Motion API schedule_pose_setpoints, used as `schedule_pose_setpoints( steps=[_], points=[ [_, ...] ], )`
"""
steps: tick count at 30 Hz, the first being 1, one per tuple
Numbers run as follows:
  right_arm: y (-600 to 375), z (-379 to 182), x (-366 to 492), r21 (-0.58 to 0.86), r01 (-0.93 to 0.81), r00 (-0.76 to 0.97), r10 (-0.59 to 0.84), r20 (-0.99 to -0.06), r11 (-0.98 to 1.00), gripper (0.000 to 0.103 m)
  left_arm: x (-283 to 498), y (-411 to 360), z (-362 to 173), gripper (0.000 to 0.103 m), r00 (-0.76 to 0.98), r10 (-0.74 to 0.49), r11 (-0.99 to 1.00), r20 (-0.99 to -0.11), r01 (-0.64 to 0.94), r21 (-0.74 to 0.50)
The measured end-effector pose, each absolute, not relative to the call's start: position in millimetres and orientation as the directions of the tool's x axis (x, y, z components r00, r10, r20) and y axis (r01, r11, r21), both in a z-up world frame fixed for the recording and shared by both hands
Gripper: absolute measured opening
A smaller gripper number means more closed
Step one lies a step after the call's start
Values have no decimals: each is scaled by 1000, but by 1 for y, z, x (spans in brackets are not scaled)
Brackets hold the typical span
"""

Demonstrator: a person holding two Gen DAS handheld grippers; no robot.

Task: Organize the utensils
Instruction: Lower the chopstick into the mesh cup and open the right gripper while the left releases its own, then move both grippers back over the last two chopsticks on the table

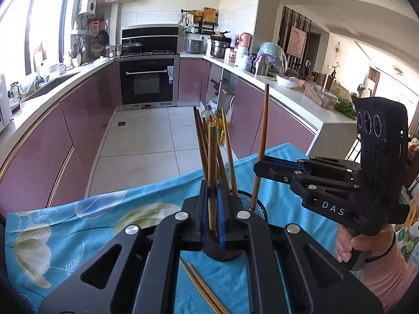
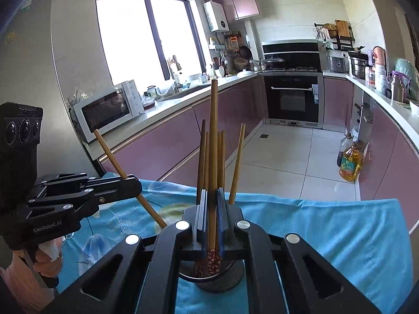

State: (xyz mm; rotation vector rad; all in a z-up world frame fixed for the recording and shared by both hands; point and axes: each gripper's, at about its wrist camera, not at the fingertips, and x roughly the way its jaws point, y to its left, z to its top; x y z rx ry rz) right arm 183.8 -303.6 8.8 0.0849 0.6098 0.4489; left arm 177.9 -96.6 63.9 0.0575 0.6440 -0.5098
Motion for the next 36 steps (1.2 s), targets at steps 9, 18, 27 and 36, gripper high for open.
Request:
schedule_pose_setpoints(
  steps=[9,18,27,36],
  points=[
    [-299,-9,194,204,-357,699,405,-589,912,7,201,-108,40,7,647,-414,882,-641,458,-108],
    [-303,-10,186,218,-353,708,412,-574,910,20,205,-107,29,16,646,-419,887,-638,441,-137],
    [-302,-4,161,234,-387,712,451,-538,892,35,173,-85,27,33,693,-412,897,-591,424,-128],
    [-289,-4,121,222,-481,676,519,-522,848,44,130,-49,12,44,716,-388,912,-580,387,-132]
  ],
)
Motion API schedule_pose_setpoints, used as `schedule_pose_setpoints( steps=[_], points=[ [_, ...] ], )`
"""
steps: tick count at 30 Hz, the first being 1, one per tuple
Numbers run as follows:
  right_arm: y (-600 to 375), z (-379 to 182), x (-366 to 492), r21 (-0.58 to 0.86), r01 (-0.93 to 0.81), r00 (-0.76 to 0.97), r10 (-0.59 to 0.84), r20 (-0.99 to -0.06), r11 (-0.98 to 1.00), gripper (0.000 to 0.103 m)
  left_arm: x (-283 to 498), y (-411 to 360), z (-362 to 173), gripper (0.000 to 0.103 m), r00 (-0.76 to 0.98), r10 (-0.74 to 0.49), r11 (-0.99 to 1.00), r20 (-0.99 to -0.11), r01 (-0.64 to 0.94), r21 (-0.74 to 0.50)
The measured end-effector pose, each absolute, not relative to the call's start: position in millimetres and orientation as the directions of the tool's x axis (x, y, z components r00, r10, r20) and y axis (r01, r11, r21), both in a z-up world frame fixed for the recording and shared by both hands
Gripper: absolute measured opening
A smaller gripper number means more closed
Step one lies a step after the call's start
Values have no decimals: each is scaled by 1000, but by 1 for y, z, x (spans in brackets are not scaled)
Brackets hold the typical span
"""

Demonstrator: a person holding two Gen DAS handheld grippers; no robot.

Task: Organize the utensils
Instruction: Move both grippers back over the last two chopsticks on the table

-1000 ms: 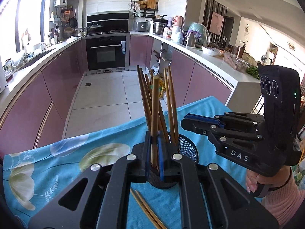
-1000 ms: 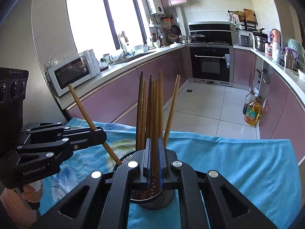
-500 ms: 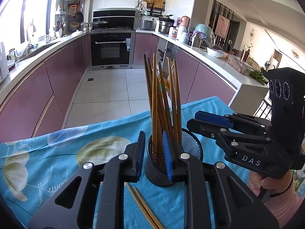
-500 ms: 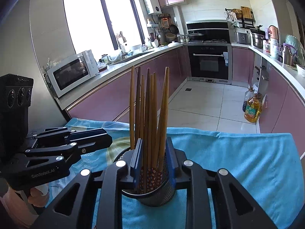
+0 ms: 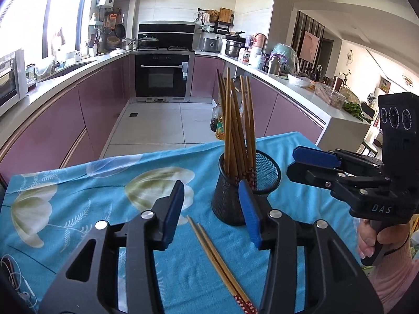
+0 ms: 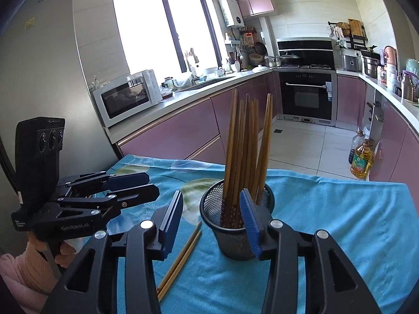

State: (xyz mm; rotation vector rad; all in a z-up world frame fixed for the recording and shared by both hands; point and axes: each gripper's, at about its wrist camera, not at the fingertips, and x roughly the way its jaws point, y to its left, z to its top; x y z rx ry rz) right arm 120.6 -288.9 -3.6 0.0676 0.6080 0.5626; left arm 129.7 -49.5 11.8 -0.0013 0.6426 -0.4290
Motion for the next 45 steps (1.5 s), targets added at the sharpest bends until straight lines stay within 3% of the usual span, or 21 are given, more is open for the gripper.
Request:
schedule_pose_setpoints(
  steps=[14,22,39,45],
  points=[
    [-269,-72,96,278,-473,548,526,-650,836,49,94,-34,-60,45,621,-333,927,-710,355,-125],
    [-276,-85,89,305,-437,534,517,-669,846,51,89,-53,-89,45,563,-314,922,-764,372,-105],
    [-271,-94,89,311,-442,508,520,-686,842,53,87,-68,-101,46,556,-263,926,-788,375,-45],
    [-258,-99,93,295,-458,490,515,-703,838,52,83,-62,-100,39,557,-268,930,-786,361,-62]
  ],
)
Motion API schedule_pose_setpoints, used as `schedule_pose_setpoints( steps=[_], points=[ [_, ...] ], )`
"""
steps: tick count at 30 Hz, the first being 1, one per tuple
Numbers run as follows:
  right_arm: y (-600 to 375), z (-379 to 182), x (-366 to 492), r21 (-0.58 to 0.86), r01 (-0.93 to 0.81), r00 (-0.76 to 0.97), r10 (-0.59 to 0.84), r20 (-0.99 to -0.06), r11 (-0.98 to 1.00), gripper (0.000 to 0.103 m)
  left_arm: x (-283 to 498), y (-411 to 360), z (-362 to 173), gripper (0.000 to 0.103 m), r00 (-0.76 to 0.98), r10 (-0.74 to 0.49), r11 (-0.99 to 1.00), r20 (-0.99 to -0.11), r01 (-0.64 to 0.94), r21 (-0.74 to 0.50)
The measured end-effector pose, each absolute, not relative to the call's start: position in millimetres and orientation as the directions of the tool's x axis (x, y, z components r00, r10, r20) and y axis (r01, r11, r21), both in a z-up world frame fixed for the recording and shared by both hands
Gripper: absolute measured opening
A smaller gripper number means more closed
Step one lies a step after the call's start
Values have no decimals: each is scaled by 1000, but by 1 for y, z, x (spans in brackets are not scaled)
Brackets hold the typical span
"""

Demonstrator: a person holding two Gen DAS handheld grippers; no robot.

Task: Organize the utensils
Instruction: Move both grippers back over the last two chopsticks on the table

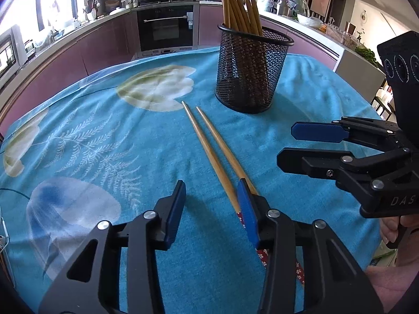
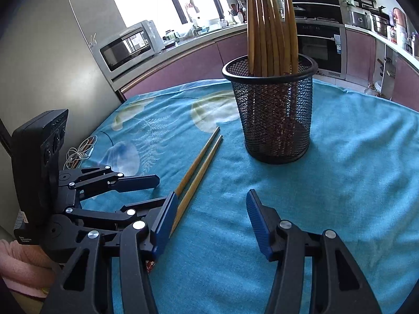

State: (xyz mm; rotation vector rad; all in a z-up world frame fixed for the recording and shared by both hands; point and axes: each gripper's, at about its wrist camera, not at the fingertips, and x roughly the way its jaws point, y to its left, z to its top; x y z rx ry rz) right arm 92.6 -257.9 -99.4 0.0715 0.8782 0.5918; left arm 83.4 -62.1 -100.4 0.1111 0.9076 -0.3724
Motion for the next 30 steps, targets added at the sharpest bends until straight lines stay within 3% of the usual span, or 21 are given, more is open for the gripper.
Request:
schedule_pose_setpoints(
  steps=[6,17,21,24,30],
  points=[
    [-241,-107,101,288,-468,459,508,-729,836,38,78,-48,-101,32,536,-315,928,-784,348,-135],
    [-220,-113,109,214,-480,454,450,-769,851,26,72,-41,-105,22,504,-375,910,-778,360,-205],
    [-225,-112,109,200,-470,457,431,-778,860,21,76,-42,-104,22,502,-380,908,-777,362,-210],
    [-229,-112,110,194,-460,456,418,-786,866,21,82,-41,-100,29,510,-383,908,-770,363,-212],
    [-229,-114,113,191,-456,450,410,-793,869,21,102,-50,-95,29,522,-361,913,-772,367,-179]
  ],
)
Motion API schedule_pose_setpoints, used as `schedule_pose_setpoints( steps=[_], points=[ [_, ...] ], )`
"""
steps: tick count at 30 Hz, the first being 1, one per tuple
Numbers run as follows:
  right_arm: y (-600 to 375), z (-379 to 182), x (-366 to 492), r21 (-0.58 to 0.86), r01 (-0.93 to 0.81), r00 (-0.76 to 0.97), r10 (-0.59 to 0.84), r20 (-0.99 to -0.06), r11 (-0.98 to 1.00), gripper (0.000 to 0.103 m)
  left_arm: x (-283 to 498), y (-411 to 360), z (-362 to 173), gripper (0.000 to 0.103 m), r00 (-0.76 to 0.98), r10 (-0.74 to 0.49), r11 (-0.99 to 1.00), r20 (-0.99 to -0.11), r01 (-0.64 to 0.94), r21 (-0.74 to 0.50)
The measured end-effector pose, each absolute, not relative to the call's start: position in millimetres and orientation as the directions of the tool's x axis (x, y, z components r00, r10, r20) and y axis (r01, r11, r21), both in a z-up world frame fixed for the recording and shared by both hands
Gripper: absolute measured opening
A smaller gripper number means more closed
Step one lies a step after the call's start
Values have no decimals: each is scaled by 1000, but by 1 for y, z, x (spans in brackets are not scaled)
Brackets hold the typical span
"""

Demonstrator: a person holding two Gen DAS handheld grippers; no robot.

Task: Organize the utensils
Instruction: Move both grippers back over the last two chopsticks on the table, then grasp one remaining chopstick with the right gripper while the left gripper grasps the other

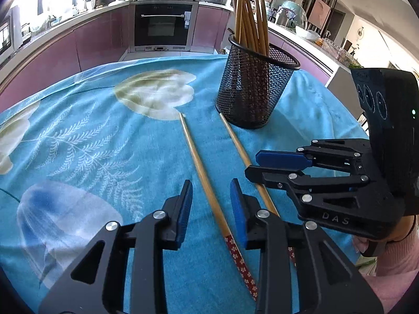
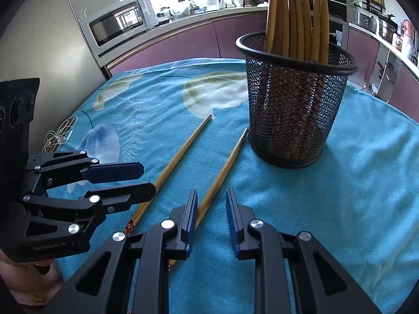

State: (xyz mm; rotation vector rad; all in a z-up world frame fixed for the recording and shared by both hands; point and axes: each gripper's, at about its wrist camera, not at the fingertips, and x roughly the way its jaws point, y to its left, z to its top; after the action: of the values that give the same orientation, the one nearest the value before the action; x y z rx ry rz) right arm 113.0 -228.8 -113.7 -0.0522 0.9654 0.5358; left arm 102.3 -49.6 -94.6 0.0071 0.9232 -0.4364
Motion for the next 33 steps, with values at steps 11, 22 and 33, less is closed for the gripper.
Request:
schedule_pose_setpoints(
  steps=[11,22,33],
  points=[
    [-230,-113,119,192,-448,456,407,-792,873,20,123,-61,-105,27,515,-306,927,-801,353,-127],
    [-233,-116,126,221,-409,467,412,-782,885,11,128,-69,-108,12,526,-290,934,-800,336,-118],
    [-241,-114,126,252,-397,461,429,-777,883,6,125,-67,-109,8,522,-307,938,-796,306,-161]
  ],
)
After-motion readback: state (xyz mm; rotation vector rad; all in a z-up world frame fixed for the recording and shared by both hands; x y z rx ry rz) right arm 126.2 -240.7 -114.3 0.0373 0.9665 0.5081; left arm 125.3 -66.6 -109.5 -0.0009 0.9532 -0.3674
